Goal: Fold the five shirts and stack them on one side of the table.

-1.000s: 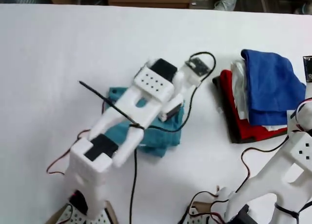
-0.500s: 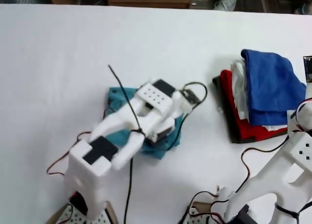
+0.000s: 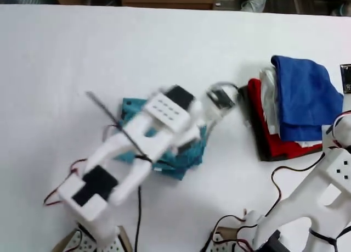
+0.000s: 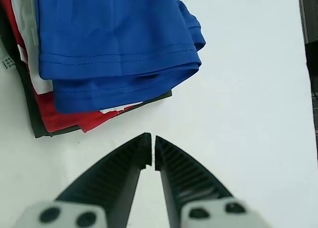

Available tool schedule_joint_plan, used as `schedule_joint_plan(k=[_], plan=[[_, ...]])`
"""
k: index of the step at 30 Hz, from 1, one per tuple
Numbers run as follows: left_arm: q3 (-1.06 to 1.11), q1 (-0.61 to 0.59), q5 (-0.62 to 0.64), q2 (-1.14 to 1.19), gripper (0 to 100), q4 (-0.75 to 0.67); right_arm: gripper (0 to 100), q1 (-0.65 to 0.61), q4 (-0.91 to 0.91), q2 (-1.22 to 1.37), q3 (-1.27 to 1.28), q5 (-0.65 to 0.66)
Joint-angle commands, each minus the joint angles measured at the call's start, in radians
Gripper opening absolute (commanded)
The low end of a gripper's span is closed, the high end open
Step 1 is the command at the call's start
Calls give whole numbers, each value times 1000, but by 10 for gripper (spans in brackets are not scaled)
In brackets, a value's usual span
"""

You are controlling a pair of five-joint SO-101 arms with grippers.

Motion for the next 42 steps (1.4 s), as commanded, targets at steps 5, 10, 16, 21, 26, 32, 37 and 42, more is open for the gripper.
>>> schedule_joint_plan(k=[5, 10, 16, 21, 26, 32, 37, 42], plan=[[-1, -356, 3, -204, 68, -31, 25, -148, -137, -28, 129, 2], [-1, -655, 3, -247, 68, -57, 113, -489, -139, 10, 158, -15], [-1, -937, 2, -250, 68, -64, 207, -825, -140, 340, -43, -44], [5, -1117, -3, -244, 68, -101, 207, -1053, -19, 746, -442, 21], [7, -1201, -3, -244, 68, -130, 208, -1199, 156, 1101, -865, 124], [8, -1204, -3, -244, 68, -132, 208, -1259, 318, 1389, -1185, 327], [8, -1204, -3, -244, 68, -130, 208, -1241, 321, 1488, -1269, 422], [8, -1204, -3, -244, 68, -126, 208, -1207, 302, 1557, -1327, 499]])
